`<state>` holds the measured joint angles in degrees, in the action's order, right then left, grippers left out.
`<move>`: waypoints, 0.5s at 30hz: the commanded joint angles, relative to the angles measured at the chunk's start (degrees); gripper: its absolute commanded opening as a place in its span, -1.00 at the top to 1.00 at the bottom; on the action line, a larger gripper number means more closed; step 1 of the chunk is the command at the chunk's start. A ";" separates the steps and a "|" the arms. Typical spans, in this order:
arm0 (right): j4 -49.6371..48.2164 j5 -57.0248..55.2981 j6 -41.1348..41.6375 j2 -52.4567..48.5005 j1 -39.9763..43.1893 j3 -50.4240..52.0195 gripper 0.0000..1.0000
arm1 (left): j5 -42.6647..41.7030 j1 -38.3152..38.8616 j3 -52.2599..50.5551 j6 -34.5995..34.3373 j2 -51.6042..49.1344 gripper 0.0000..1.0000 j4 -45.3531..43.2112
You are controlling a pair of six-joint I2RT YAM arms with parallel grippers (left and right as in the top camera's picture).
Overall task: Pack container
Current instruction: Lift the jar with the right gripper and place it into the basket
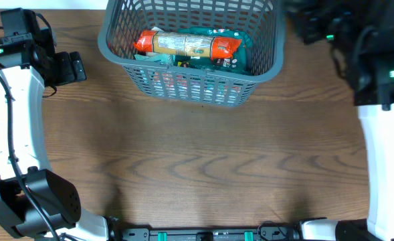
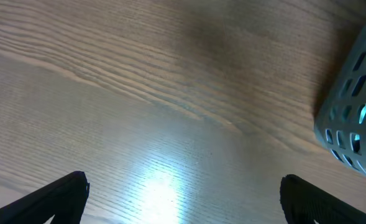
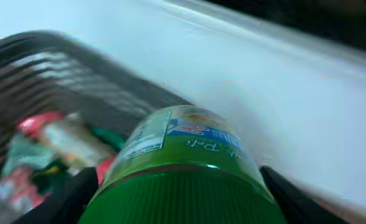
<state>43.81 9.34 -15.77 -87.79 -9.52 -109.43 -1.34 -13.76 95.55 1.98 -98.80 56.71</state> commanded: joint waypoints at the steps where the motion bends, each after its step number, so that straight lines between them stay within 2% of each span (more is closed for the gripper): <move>1: -0.74 3.13 -14.01 -1.18 -5.44 -0.74 0.98 | -0.20 0.13 -0.09 0.76 0.00 -0.97 0.24; 3: -1.14 3.13 -16.70 -2.43 -8.28 -0.74 0.99 | -0.20 0.13 -0.09 0.76 0.00 -0.97 0.24; 7: -2.01 3.19 -16.87 -6.16 -11.80 -1.57 0.98 | -0.20 0.13 -0.09 0.76 0.00 -0.97 -0.15; 15: -1.18 3.34 -13.79 -16.76 -12.22 -1.79 0.98 | -0.20 0.13 -0.09 0.76 0.00 -0.97 -0.15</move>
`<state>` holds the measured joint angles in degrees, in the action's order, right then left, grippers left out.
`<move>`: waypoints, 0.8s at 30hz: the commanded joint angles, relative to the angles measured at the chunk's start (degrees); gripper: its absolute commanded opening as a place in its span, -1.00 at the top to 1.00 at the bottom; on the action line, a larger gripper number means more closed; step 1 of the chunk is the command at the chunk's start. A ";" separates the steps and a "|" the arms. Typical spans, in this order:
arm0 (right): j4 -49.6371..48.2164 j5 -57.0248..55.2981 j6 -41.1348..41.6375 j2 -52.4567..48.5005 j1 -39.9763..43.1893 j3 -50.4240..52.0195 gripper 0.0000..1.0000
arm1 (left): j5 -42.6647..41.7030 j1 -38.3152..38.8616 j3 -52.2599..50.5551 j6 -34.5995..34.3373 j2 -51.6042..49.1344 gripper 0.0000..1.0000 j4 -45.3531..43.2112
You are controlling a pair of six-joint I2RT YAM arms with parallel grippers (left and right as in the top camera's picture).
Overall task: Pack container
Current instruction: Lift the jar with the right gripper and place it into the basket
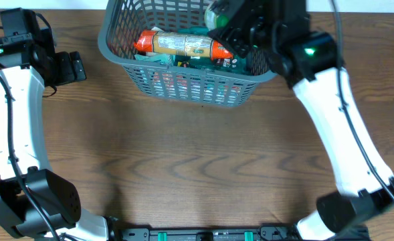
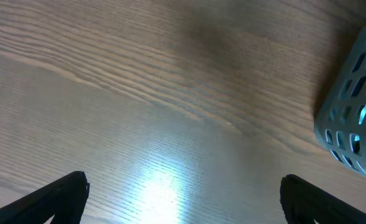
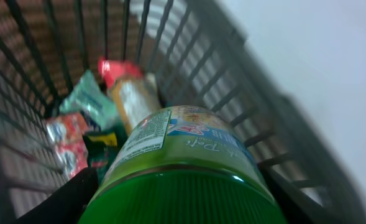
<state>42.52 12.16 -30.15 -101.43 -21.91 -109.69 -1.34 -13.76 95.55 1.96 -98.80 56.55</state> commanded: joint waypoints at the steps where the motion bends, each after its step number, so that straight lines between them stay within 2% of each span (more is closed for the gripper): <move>1: 0.17 0.50 0.92 -4.17 0.31 -1.53 0.98 | -0.20 0.13 -0.09 0.79 0.00 -0.97 0.00; 15: 1.84 0.50 4.39 -16.94 2.56 -1.51 0.98 | -0.20 0.13 -0.09 0.79 0.00 -0.97 0.00; 16: 2.23 0.50 4.39 -17.27 2.60 -1.51 0.74 | -0.20 0.13 -0.09 0.76 0.00 -0.97 0.00; 18: 3.19 0.46 4.39 -17.53 2.64 -1.51 -0.20 | -0.20 0.13 -0.09 0.76 0.00 -0.97 0.00; 20: 3.41 0.07 4.39 -17.51 2.67 -1.53 -0.49 | -0.20 0.13 -0.09 0.76 0.00 -0.97 0.00; 24: 3.43 0.09 4.42 -17.07 2.75 -1.79 -0.66 | -0.20 0.13 -0.09 0.76 0.00 -0.97 0.02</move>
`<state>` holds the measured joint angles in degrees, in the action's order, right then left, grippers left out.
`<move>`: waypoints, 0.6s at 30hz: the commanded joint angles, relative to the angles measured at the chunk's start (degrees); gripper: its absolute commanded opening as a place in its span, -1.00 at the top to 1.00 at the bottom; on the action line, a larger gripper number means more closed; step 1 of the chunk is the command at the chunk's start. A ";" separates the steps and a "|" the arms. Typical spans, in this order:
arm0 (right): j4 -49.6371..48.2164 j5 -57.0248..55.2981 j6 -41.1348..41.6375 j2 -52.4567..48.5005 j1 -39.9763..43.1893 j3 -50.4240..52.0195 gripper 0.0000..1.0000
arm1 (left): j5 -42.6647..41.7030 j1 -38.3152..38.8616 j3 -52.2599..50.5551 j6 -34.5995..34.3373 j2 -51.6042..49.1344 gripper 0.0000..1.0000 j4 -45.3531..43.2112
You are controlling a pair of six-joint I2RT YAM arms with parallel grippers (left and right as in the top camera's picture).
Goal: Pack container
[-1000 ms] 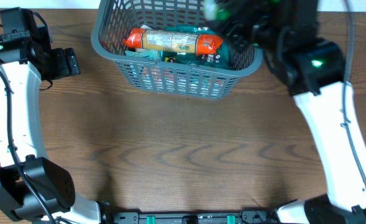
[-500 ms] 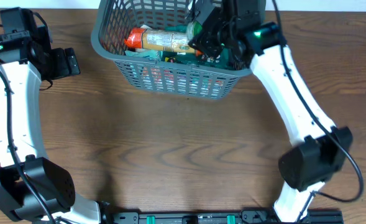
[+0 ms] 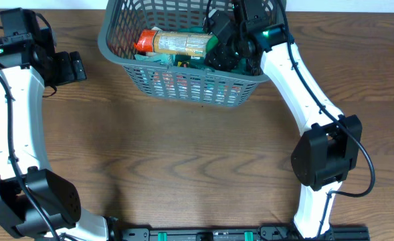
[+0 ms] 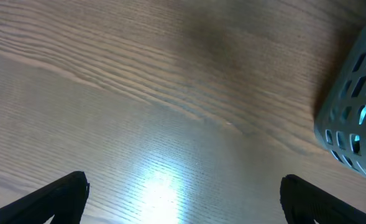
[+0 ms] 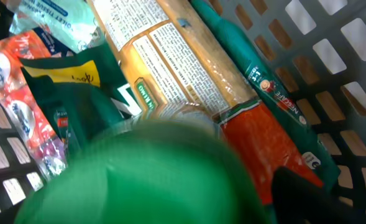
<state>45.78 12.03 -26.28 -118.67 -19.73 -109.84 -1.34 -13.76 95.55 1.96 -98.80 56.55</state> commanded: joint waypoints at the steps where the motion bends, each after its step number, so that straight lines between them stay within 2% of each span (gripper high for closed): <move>1: 0.24 0.22 0.55 0.35 0.57 -1.97 -0.73 | -0.20 0.13 -0.09 0.76 0.00 -0.97 0.02; 4: 0.61 0.20 0.55 1.73 0.68 -4.20 -0.78 | -0.20 0.13 -0.07 0.79 0.00 -0.97 0.00; 5: 0.76 0.17 0.55 2.56 0.83 -5.92 -0.92 | -0.20 0.13 -0.07 0.79 0.09 -0.97 -0.02; 6: 0.79 0.15 0.55 3.17 0.98 -7.08 -0.98 | -0.20 0.13 -0.07 0.79 0.13 -0.97 -0.02; 8: 0.76 -0.50 1.25 4.68 1.60 -10.51 -0.98 | -0.20 0.13 -0.07 0.79 0.39 -0.97 -0.02; 13: 0.79 -7.85 10.86 8.44 5.29 -19.63 -0.98 | -0.20 0.13 -0.07 0.79 1.31 -0.97 -0.02; 18: 2.56 -13.53 18.93 11.32 11.87 -21.86 -0.99 | -0.20 0.13 -0.07 0.79 2.25 -0.97 0.02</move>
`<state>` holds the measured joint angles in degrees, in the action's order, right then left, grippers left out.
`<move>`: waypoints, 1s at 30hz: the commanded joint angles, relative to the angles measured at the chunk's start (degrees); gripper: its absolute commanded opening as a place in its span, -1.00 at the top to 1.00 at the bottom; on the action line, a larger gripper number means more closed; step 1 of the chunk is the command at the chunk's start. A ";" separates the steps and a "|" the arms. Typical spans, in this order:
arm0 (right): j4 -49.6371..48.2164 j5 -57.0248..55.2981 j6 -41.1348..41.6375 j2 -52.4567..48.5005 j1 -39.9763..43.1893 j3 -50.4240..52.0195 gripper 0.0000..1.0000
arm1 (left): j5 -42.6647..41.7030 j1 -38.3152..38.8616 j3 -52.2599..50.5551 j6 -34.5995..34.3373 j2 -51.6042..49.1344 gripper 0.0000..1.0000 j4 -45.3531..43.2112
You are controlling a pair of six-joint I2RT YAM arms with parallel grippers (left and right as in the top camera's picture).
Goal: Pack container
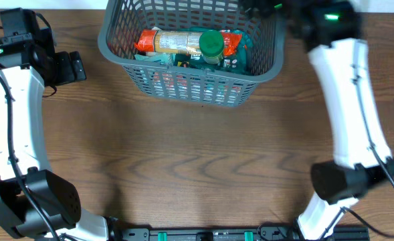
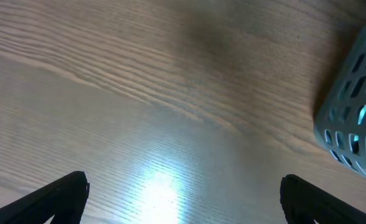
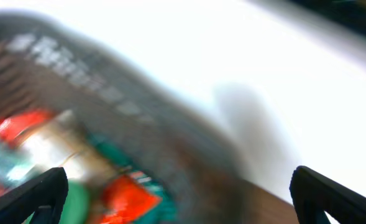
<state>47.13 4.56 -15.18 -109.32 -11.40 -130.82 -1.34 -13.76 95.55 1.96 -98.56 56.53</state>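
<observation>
The grey plastic basket [image 1: 190,84] stands at the table's far middle and holds a long orange-ended packet [image 1: 173,43] and teal packets. A bottle with a green cap [image 1: 211,43] rests on them, cap up toward the overhead camera. My right gripper [image 3: 183,202] is open and empty, above the basket's far right corner. Its view is blurred, with the basket [image 3: 108,93] and the green cap [image 3: 77,205] below it. My left gripper [image 2: 183,199] is open over bare wood, left of the basket [image 2: 356,118].
The brown wooden table [image 1: 197,167] stretches in front of the basket. My left arm [image 1: 13,127] runs along the left edge and my right arm [image 1: 347,100] along the right side. A white wall [image 3: 263,68] lies behind the table.
My right gripper was down in the basket, shut on the green-capped bottle. Now it is open, raised and back to the right, and the bottle lies in the basket. The left arm has not moved.
My right gripper held the green-capped bottle at the far right beyond the basket, then over the basket's rim, then low among the packets. Now the bottle rests in the basket and the gripper is open and away. My left gripper stayed open throughout.
</observation>
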 commanded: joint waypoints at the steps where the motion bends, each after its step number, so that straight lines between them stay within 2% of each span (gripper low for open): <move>1: 2.25 -8.70 10.75 2.47 5.38 -0.87 -0.98 | -0.20 0.13 -0.07 0.79 2.36 -0.97 0.02; 4: 6.19 -14.43 17.68 3.37 10.34 -0.87 -0.99 | -0.20 0.13 -0.07 0.85 3.85 -0.97 -0.04; 12: 24.17 -14.73 25.68 6.99 19.61 -0.85 -0.99 | -0.22 0.35 -0.07 2.23 12.28 -0.97 0.90; 19: 34.64 -15.08 26.53 11.28 23.45 -0.57 -0.98 | -1.09 6.14 -0.20 4.92 20.41 -0.97 1.97; 25: 37.92 -14.53 26.43 15.04 22.62 1.44 -0.98 | -1.03 13.38 -3.67 5.97 25.94 -0.97 4.07; 30: 33.42 -14.60 26.34 22.77 19.65 12.92 -0.98 | -0.96 14.86 -12.17 6.40 32.17 -0.97 0.87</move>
<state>81.80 -9.91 10.28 -89.78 10.02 -123.09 -2.37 0.86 87.35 7.25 -69.14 58.54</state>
